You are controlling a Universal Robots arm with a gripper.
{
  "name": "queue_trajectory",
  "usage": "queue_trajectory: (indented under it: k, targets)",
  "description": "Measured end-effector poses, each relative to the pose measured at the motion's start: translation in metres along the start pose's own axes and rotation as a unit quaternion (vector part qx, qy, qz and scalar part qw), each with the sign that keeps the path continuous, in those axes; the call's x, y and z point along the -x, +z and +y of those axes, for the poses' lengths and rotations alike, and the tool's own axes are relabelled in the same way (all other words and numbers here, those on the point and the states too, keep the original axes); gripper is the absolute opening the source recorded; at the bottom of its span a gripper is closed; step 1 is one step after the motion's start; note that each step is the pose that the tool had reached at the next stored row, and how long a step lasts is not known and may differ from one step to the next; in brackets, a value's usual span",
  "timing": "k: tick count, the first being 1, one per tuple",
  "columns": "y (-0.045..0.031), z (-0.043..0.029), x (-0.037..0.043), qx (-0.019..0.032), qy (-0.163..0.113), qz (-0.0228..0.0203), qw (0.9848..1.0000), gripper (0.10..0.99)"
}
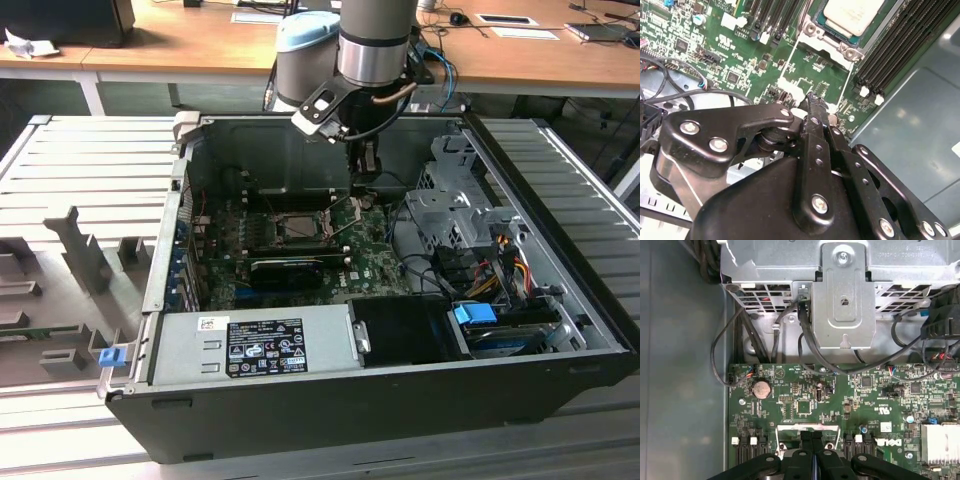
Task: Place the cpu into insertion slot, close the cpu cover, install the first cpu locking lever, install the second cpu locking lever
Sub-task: 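Close the cpu cover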
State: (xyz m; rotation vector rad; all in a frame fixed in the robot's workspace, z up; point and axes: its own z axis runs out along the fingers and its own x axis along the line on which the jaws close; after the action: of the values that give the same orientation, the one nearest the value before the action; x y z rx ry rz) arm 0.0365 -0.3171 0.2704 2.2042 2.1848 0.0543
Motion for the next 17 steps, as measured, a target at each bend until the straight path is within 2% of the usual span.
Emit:
queue_trajectory:
  k: [8, 14, 17]
  targets:
    - [0.0005, 0.0092, -0.0001, -0.0008, 0.000, 0.0000, 1.0000, 0.106]
    - [0.0017, 0.0205, -0.0003, -0.0016, 0.000, 0.0000, 1.0000, 0.106]
    - [0.0030, 0.0212, -0.0002, -0.0016, 0.000, 0.0000, 1.0000, 0.106]
